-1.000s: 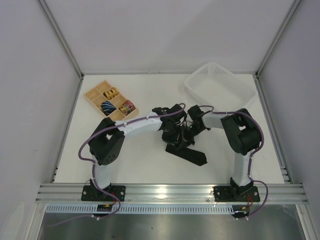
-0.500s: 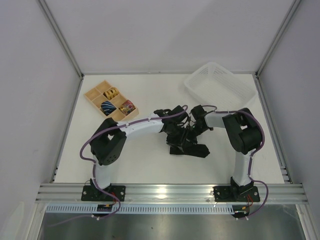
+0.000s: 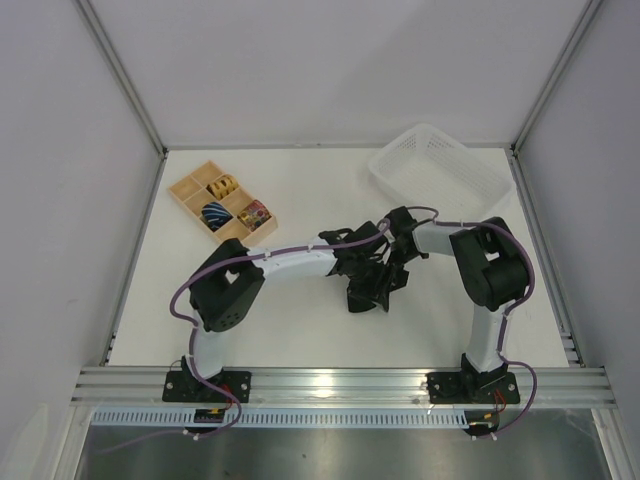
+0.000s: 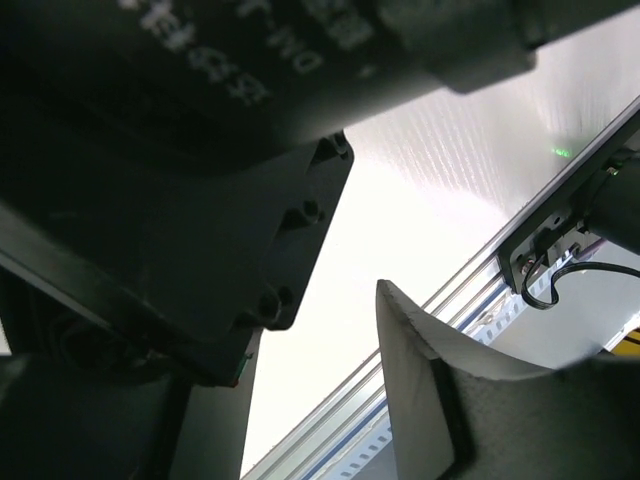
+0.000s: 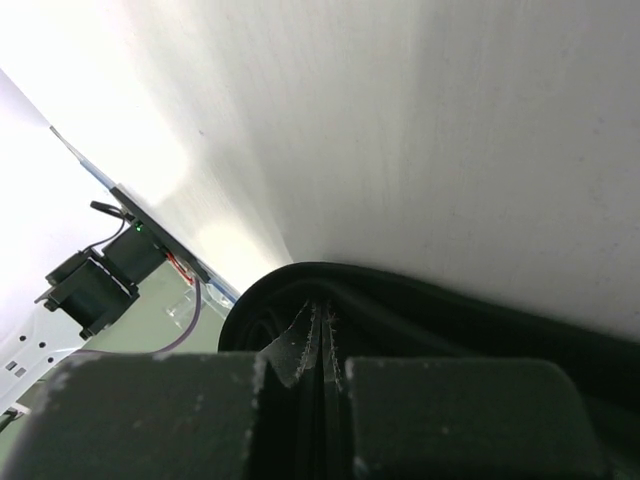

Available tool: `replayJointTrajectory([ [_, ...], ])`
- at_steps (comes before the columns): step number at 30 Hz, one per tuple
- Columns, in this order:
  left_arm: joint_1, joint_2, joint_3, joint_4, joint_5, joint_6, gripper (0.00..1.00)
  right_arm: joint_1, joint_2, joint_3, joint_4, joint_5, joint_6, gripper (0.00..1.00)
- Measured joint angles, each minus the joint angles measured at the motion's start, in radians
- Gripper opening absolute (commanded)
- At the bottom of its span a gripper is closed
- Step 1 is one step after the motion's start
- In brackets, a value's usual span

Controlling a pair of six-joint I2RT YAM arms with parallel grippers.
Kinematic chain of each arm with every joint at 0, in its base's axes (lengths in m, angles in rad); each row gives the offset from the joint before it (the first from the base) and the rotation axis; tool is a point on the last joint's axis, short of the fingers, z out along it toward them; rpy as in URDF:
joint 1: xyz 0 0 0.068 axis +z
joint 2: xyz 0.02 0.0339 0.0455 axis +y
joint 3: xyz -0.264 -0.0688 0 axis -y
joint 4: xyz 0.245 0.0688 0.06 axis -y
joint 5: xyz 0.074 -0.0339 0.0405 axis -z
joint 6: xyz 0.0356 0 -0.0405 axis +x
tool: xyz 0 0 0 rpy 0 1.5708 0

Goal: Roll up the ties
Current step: Roll the tie

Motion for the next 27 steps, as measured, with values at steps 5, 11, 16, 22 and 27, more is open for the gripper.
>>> replayJointTrajectory([
  [5, 0.005, -0.016, -0.021, 0.029, -0.006, 0.005, 0.56, 0.0, 0.0, 0.019, 0.002, -0.001, 0.0, 0.0],
  [11, 0.02, -0.053, -0.091, 0.07, -0.006, 0.013, 0.57, 0.001, 0.0, 0.047, -0.008, -0.006, -0.002, 0.0],
  [16, 0.034, -0.071, -0.104, 0.072, -0.002, 0.02, 0.59, 0.001, 0.01, 0.092, -0.023, -0.014, -0.007, 0.0],
  [22, 0.066, -0.09, -0.114, 0.084, 0.011, 0.021, 0.61, 0.001, 0.041, 0.117, -0.027, -0.019, -0.008, 0.0],
  [27, 0.097, -0.101, -0.119, 0.088, 0.027, 0.022, 0.62, -0.006, 0.055, 0.122, -0.029, -0.018, -0.003, 0.0],
])
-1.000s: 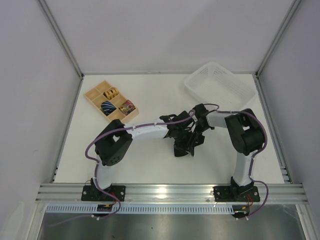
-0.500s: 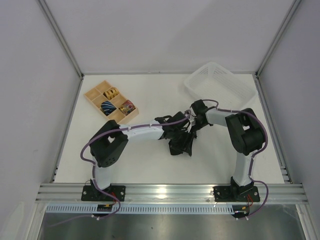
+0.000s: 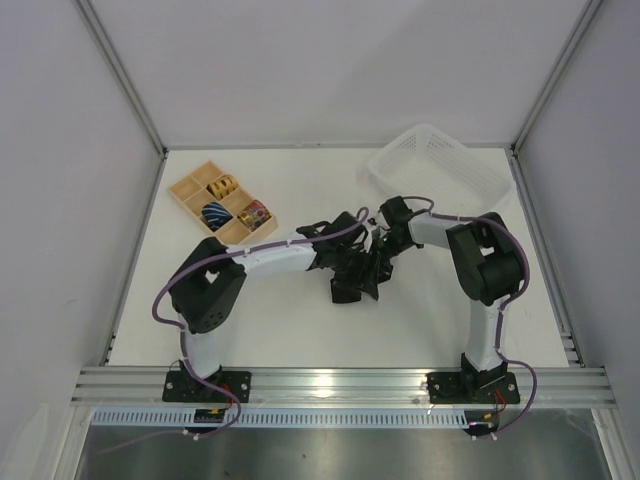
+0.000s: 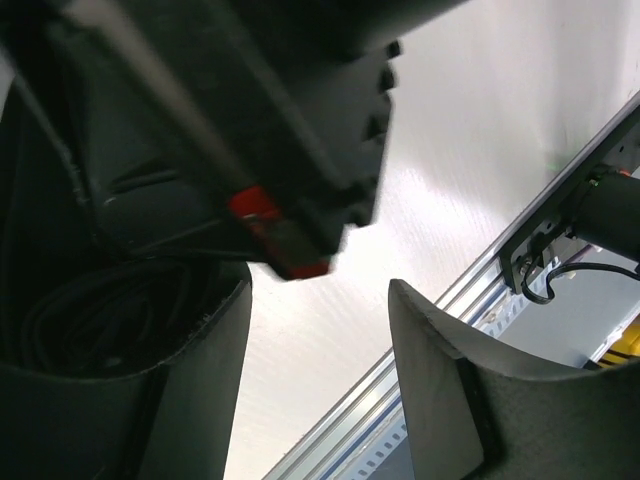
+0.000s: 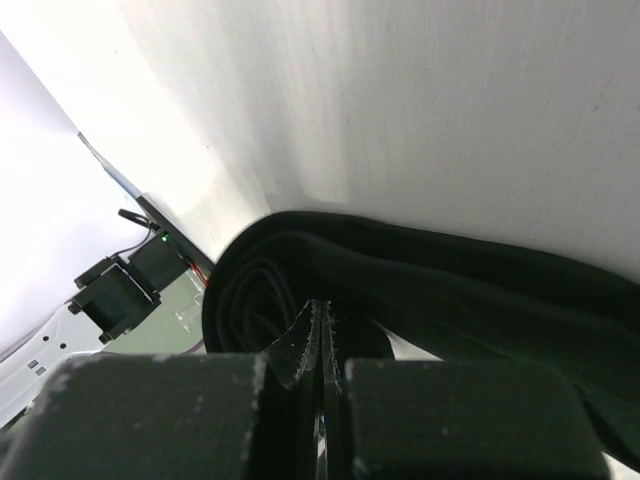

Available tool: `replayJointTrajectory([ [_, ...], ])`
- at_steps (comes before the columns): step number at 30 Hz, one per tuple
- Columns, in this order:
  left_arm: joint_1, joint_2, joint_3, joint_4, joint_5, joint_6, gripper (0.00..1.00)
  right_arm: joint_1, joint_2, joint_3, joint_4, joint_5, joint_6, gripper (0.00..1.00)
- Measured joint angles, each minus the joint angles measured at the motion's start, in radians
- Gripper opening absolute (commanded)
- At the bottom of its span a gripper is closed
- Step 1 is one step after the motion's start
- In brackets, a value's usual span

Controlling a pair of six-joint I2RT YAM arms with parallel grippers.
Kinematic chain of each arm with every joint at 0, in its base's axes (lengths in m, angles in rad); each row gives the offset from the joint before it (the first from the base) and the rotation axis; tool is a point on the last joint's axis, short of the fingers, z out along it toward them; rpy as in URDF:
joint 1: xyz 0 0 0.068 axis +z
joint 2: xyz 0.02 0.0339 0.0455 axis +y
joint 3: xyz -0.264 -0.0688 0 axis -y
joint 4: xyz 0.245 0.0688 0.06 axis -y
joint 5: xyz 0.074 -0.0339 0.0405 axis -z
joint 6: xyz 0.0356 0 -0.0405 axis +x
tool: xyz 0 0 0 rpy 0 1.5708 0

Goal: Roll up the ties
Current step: Roll the tie

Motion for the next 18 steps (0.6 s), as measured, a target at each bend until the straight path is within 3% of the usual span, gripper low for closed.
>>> replayJointTrajectory([
  [18, 0.108, -0.018, -0.04, 0.028, 0.046, 0.016, 0.68, -0.04, 0.006, 0.073, -0.03, 0.045, 0.01, 0.0],
])
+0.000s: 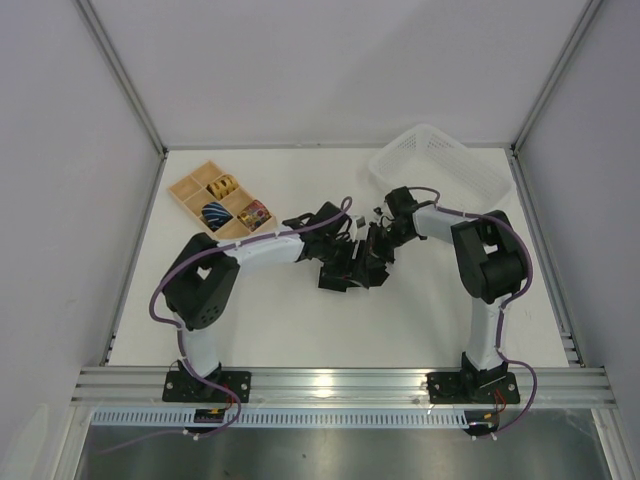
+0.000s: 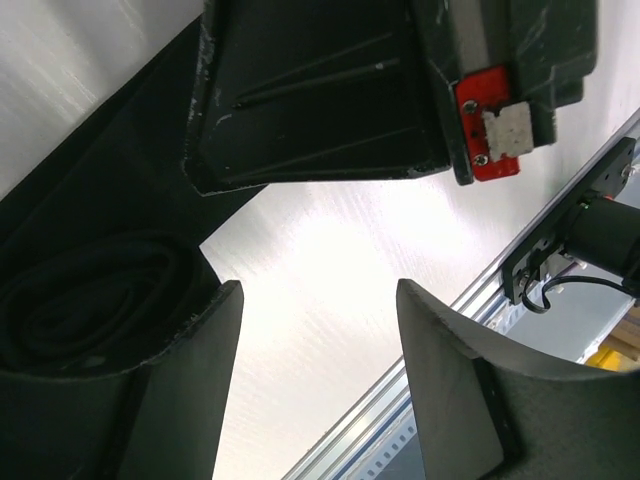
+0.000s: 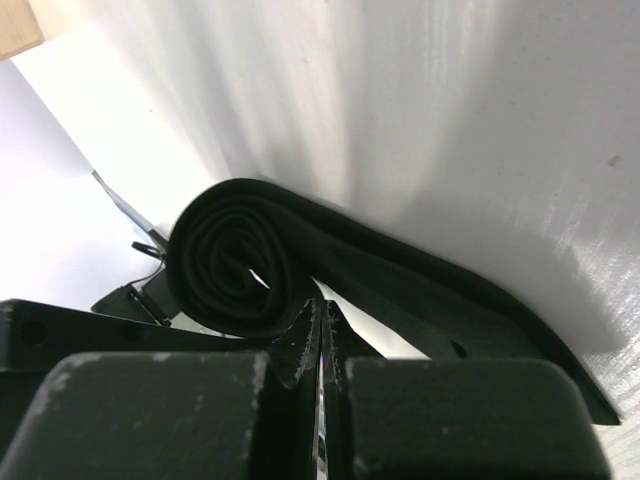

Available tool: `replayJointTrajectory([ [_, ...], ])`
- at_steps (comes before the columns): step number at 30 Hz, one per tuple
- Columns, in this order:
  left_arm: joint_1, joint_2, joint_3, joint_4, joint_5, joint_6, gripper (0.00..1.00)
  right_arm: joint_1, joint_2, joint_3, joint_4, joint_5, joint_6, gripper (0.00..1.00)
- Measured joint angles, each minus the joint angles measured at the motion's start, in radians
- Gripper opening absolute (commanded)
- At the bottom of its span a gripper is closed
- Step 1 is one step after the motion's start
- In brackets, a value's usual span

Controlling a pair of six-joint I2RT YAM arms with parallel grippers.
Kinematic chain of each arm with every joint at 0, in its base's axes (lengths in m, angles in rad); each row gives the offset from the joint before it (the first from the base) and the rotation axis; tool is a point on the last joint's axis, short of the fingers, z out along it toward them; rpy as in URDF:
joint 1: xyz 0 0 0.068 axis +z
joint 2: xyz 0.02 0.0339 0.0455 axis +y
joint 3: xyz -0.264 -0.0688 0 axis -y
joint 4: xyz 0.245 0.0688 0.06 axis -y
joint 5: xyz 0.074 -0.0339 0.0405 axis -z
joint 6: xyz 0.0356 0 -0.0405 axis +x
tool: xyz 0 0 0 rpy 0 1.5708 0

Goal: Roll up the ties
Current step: Roll the tie

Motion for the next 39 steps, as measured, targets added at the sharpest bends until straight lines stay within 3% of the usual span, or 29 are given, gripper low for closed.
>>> replayJointTrajectory([
  [13, 0.092, 0.005, 0.064, 0.005, 0.082, 0.026, 0.71, -0.005, 0.007, 0.028, -0.018, 0.026, -0.011, 0.0],
  [18, 0.095, -0.019, 0.069, -0.009, 0.139, 0.042, 0.79, -0.009, 0.007, 0.028, -0.023, 0.026, -0.022, 0.03],
  [19, 0.095, -0.037, 0.069, -0.024, 0.14, 0.057, 0.86, -0.011, 0.007, 0.028, -0.022, 0.026, -0.027, 0.04],
  [22, 0.102, -0.114, 0.07, -0.059, 0.14, 0.138, 1.0, -0.021, 0.007, 0.028, -0.022, 0.026, -0.036, 0.06],
  [29, 0.119, -0.229, 0.125, -0.164, 0.002, 0.412, 1.0, -0.038, 0.007, 0.031, -0.03, 0.032, -0.048, 0.09],
  [39, 0.111, -0.301, -0.022, -0.182, -0.142, 0.838, 1.0, -0.046, 0.007, 0.07, -0.071, 0.037, -0.097, 0.11],
])
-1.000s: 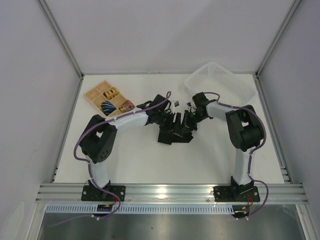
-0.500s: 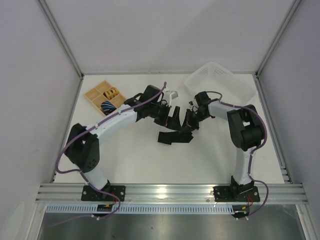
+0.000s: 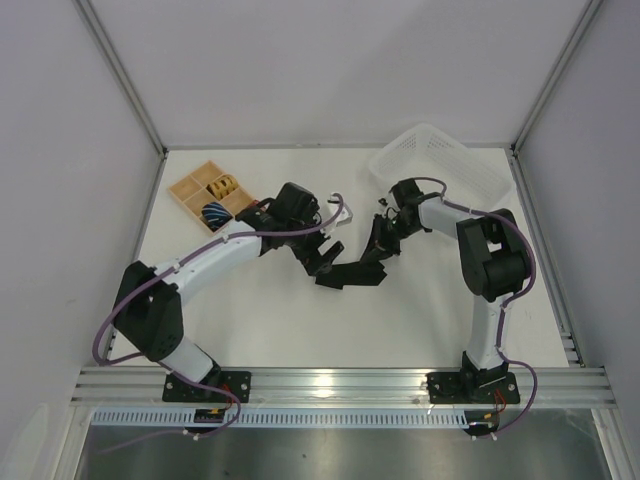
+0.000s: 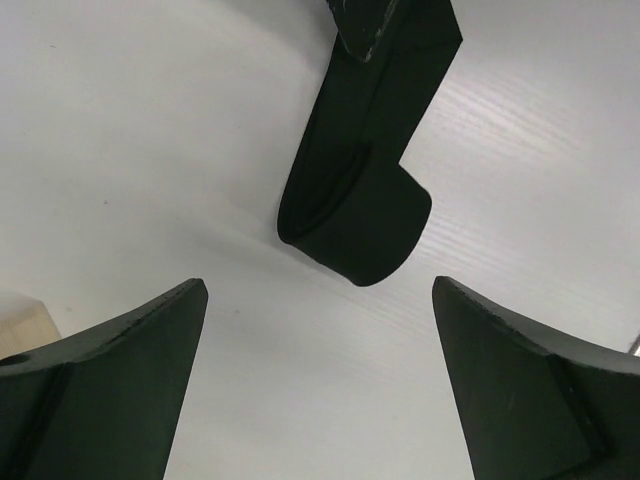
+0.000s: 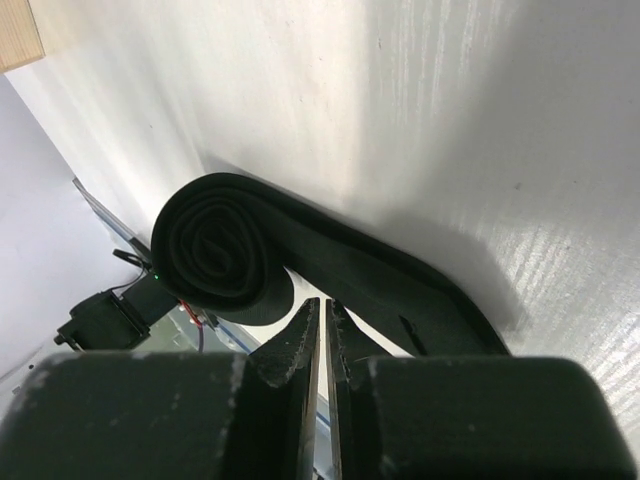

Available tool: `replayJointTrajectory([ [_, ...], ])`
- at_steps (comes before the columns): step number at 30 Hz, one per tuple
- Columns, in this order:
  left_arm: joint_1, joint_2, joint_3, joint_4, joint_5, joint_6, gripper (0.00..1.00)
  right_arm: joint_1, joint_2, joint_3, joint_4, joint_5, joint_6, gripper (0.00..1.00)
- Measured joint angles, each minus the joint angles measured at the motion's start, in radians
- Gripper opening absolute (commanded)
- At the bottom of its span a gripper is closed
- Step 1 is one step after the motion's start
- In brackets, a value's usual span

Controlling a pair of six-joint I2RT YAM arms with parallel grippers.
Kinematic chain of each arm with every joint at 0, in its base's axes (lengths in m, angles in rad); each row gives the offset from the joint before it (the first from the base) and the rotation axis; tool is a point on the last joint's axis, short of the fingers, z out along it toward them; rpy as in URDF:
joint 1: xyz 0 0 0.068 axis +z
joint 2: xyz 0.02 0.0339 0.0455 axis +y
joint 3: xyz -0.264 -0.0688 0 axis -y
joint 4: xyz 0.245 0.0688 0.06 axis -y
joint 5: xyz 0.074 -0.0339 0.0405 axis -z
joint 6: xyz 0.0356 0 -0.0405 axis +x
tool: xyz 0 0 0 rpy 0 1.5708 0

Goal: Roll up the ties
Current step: Roll the tie

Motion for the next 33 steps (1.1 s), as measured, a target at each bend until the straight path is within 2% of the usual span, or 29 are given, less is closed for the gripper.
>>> replayJointTrajectory([
  [6, -0.012, 0.001, -0.056, 0.025, 0.0, 0.183, 1.0, -0.01, 0.0, 0.0, -0.021, 0.0, -0.024, 0.1],
  [12, -0.065, 0.108, 0.001, 0.007, 0.006, 0.286, 1.0, -0.023, -0.002, -0.003, -0.021, -0.005, -0.035, 0.1],
  [16, -0.094, 0.191, 0.037, -0.011, 0.017, 0.315, 1.0, -0.031, -0.014, -0.019, -0.018, -0.011, -0.035, 0.1],
  [33, -0.115, 0.352, 0.096, -0.007, -0.035, 0.385, 1.0, -0.04, -0.03, -0.048, -0.006, -0.039, -0.037, 0.09],
])
